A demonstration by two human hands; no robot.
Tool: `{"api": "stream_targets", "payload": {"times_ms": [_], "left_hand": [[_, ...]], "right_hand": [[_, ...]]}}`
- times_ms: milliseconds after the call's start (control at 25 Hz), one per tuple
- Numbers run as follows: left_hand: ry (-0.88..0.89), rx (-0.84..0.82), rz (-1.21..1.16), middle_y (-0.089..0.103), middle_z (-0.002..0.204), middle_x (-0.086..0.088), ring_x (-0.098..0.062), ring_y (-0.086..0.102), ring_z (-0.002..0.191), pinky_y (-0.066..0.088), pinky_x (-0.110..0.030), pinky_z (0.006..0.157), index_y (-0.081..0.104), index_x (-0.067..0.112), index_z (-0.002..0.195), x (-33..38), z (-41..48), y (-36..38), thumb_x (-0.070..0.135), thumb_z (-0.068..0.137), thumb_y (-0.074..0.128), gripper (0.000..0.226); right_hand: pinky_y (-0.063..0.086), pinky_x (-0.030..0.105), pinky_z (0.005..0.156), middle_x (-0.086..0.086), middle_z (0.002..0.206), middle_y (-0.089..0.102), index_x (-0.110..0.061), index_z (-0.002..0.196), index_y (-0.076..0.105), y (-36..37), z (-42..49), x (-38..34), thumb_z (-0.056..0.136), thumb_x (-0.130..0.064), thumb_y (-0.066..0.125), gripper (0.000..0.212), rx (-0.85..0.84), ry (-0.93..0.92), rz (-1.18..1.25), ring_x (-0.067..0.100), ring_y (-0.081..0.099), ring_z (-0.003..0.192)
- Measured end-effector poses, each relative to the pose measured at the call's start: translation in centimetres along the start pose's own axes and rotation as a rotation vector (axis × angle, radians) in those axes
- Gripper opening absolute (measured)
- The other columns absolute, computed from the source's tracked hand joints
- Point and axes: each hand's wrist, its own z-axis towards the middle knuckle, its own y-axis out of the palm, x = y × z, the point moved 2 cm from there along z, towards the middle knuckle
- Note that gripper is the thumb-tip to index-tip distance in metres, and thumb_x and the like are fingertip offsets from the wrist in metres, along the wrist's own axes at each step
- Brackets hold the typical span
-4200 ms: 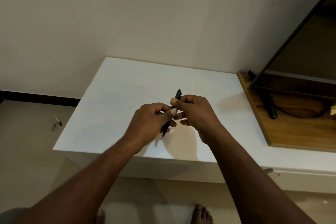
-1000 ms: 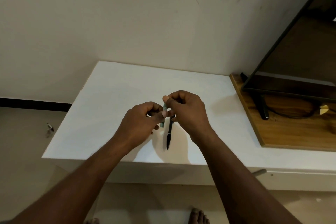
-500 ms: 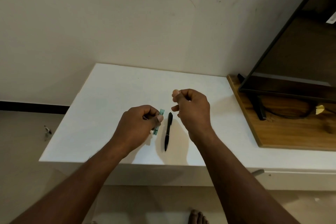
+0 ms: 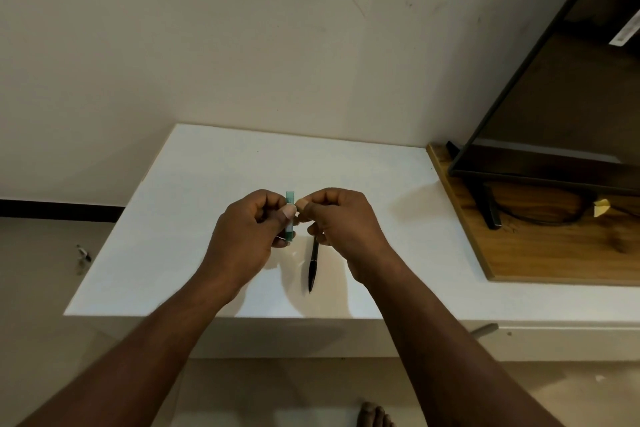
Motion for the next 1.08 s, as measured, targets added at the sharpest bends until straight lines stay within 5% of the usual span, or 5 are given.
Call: {"api": "stream_targets", "payload": {"times_ms": [440,1080], "left_hand": [[0.013,0.034,-0.009,0.079,0.077,0.013,-0.008,0.077,0.075,0.061,-0.018,0.066,0.067,0.032,0.092,0.26,0.05,-0.33,0.033,0.089,0.077,0.011],[-0.008,0.085,-0.069,0.079,0.082,-0.001,-0.018,0.078,0.082,0.065,-0.047,0.084,0.069,0.024,0.096,0.22,0.06,-0.90,0.030,0.087,0.080,0.015]], "right_hand": [[0.052,0.024,0.062,-0.004,0.077,0.079,-0.021,0.089,0.080,0.16,0.12,-0.01,0.097,-0.014,0.064,0.020,-0.092,0.058,0.097,0.009,0.066,0.065],[0.052,0.025,0.067,-0.011,0.087,0.079,-0.026,0.108,0.083,0.32,-0.09,0.05,0.100,-0.027,0.068,0.016,-0.182,-0.048,-0.084,0.006,0.064,0.068]]}}
